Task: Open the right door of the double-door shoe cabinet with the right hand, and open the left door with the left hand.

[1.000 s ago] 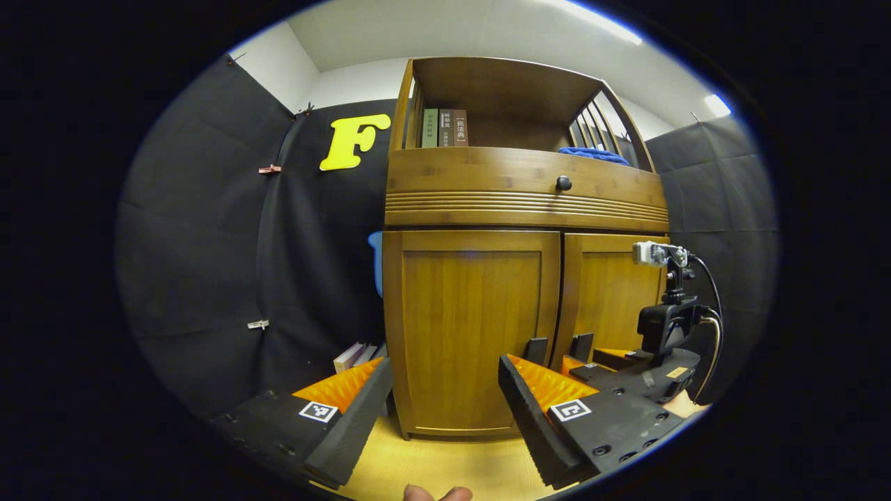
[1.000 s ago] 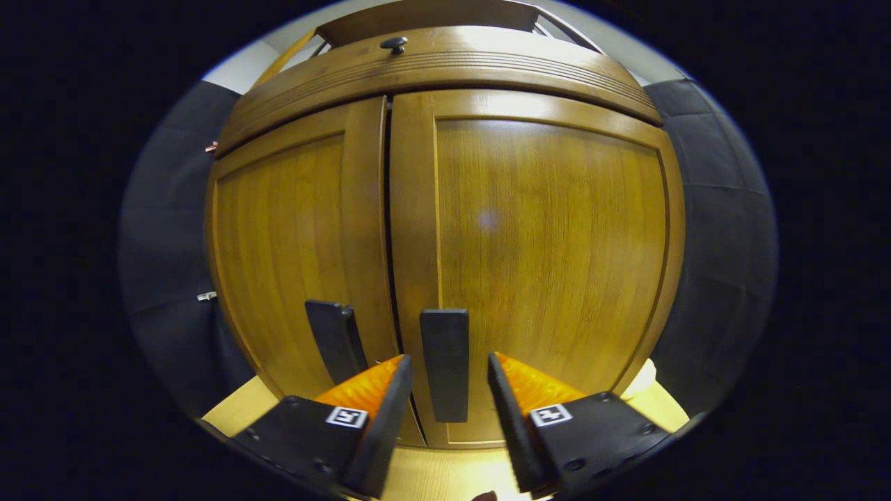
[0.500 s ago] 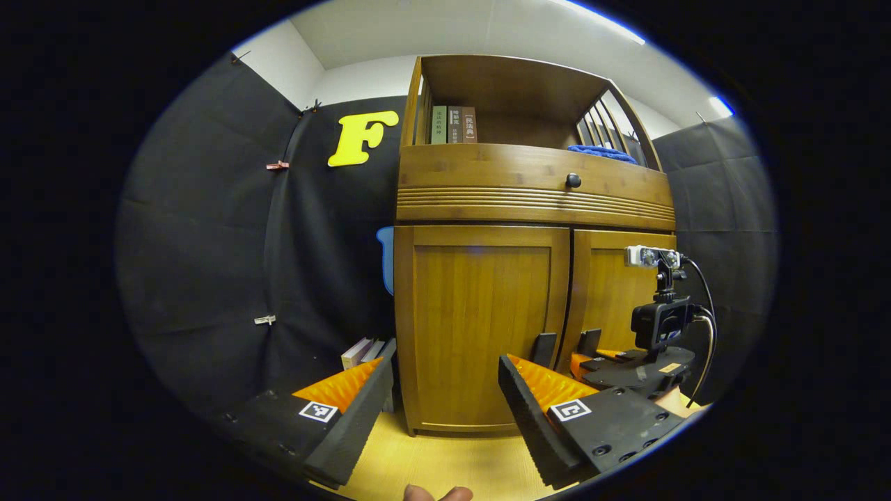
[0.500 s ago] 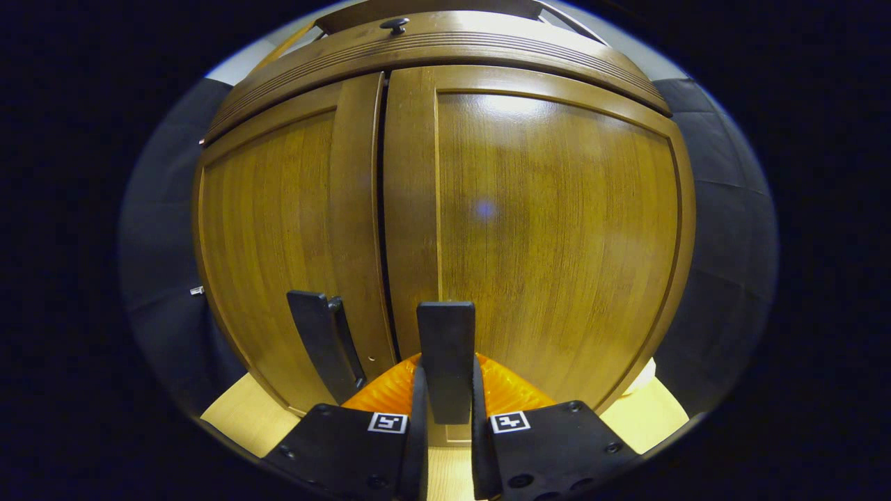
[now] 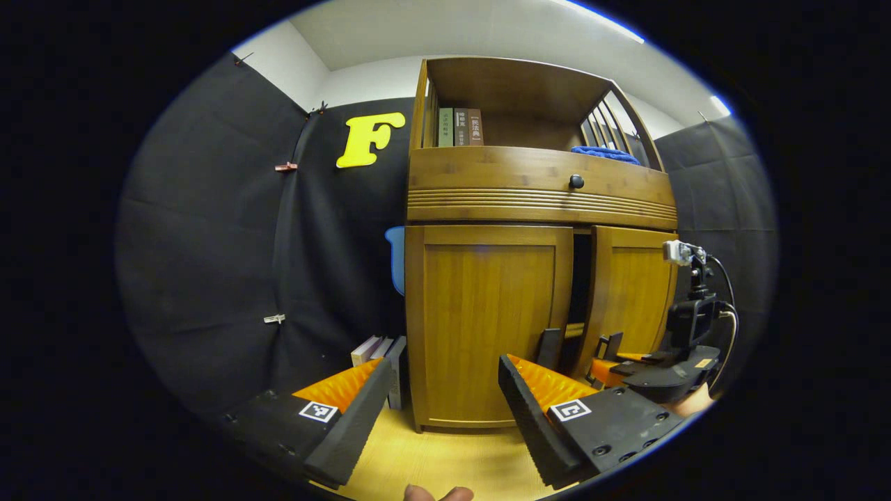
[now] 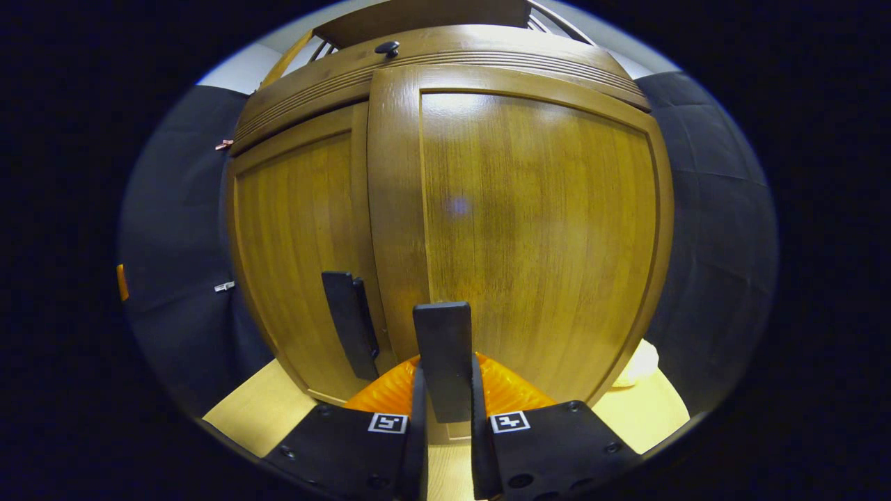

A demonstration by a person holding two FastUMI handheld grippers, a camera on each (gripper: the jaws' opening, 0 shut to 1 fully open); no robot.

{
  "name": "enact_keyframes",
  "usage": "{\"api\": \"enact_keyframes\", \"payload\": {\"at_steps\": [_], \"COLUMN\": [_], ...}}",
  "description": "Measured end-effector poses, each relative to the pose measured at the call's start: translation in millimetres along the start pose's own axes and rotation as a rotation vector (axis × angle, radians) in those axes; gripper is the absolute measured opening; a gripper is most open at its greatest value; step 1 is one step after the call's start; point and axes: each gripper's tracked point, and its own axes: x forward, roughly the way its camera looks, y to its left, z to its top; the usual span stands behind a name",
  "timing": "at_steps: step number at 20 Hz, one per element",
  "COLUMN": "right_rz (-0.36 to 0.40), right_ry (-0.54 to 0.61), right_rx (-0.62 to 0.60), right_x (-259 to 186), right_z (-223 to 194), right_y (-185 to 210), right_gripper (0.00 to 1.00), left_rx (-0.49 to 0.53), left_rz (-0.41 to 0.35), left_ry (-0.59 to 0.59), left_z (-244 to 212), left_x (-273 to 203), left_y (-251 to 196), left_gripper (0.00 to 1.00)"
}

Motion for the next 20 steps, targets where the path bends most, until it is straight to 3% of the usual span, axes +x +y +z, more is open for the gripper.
{"api": "enact_keyframes", "payload": {"at_steps": [10, 20], "right_rz": [0.002, -0.067], "right_ry": [-0.005, 0.006], "right_rx": [0.01, 0.063], "right_x": [-66, -120], "right_z": [-8, -12], "right_y": [-26, -67], "right_gripper": [0.28, 0.28], "left_rx": [0.006, 0.004], "left_rz": [0.002, -0.031], "left_ry": [0.0, 0.0], "left_z": [1, 3], "left_x": [-14, -19], "left_y": [2, -12], "left_gripper": [0.95, 0.95]}}
